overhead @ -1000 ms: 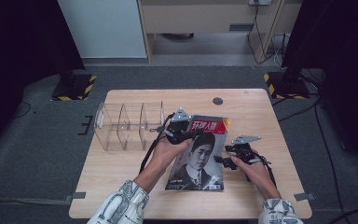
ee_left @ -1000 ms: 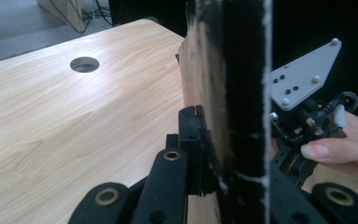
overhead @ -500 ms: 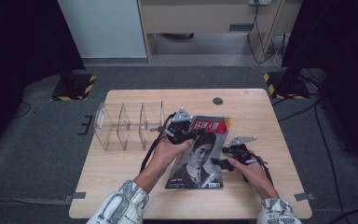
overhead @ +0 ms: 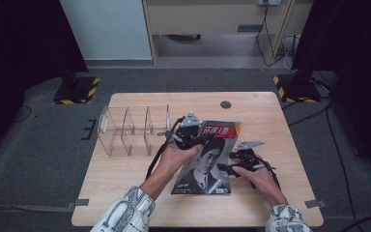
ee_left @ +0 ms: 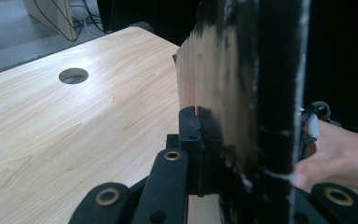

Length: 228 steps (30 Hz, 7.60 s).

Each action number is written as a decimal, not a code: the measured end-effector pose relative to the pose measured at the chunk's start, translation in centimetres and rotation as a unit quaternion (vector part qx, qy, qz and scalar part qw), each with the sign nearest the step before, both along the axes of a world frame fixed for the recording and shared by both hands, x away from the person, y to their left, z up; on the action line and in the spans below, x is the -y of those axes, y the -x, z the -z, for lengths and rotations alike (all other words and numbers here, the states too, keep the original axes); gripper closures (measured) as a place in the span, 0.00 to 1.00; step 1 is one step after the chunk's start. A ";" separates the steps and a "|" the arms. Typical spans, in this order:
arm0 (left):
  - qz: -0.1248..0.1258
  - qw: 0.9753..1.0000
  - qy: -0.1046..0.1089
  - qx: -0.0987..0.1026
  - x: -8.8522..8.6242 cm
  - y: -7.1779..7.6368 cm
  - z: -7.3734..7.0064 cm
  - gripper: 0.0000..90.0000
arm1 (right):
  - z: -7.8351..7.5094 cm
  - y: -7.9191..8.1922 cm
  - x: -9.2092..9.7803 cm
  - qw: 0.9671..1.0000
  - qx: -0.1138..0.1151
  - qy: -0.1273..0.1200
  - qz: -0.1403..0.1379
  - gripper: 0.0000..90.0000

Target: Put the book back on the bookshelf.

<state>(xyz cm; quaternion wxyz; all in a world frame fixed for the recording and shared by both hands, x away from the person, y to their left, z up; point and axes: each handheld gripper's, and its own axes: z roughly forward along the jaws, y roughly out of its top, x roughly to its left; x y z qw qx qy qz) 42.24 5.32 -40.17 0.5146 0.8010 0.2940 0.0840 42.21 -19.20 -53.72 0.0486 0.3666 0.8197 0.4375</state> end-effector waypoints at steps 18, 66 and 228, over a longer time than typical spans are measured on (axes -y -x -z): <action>0.001 1.000 0.002 0.002 0.1 0.0 0.1 0.96 | -0.4 0.2 -0.6 1.000 0.015 0.011 -0.012 0.33; -0.007 0.999 0.032 0.025 -2.0 -0.7 -0.5 0.96 | -4.2 0.8 1.4 0.991 0.106 0.071 0.028 0.97; 0.049 0.992 0.077 0.091 -6.6 1.7 -6.1 0.96 | -0.5 -0.4 6.5 0.966 0.034 0.139 0.214 0.27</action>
